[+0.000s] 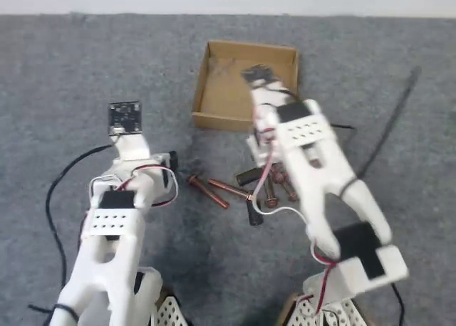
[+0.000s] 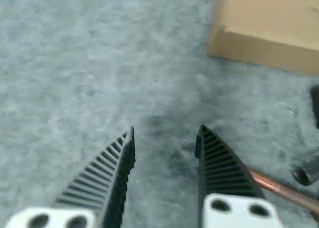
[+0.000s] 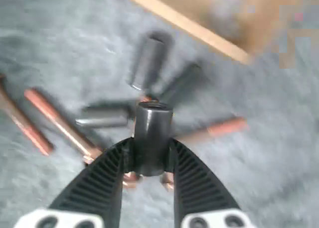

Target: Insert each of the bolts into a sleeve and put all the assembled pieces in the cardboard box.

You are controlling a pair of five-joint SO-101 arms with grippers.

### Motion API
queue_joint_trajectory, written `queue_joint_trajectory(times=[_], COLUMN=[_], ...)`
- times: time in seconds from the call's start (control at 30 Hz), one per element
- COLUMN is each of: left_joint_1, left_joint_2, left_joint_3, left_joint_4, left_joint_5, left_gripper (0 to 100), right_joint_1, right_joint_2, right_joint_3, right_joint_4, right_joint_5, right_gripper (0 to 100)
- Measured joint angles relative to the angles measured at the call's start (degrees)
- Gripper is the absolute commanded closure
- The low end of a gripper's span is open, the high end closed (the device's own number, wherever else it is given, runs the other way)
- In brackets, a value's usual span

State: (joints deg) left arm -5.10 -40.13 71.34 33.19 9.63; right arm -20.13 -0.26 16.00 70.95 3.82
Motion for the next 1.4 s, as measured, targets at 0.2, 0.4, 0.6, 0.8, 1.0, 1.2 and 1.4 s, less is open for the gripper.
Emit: queue_joint_trajectory(times=[0.2, 0.4, 0.6, 0.8, 1.0, 1.2, 1.4], left_joint_1=[4.92, 10.99, 15.12, 15.12, 15.38, 15.56, 15.47], left_joint_2=[0.0, 0.0, 0.0, 2.9, 17.32, 29.45, 35.08], left_joint_3=[0.09, -1.67, -3.69, -3.69, -9.32, -17.76, -23.65], left_joint_4=[2.55, 12.4, 15.12, 12.75, 11.08, 15.56, 17.67], left_joint_5=[0.0, 2.2, 11.16, 18.73, 24.26, 26.55, 26.81], left_gripper=[81, 80, 80, 80, 80, 81, 81], right_joint_1=[8.7, 16.79, 23.74, 24.53, 24.53, 24.53, 24.53], right_joint_2=[-15.38, -29.63, -35.08, -35.6, -35.6, -35.6, -35.6], right_joint_3=[17.14, 36.04, 46.15, 48.09, 49.14, 49.67, 49.67], right_joint_4=[-4.22, -11.52, -14.95, -16.35, -18.55, -19.43, -19.43], right_joint_5=[2.37, 2.73, 4.92, 5.8, 5.89, 5.89, 5.89], right_gripper=[99.1, 99.1, 99.1, 99.1, 99.1, 99.1, 99.1])
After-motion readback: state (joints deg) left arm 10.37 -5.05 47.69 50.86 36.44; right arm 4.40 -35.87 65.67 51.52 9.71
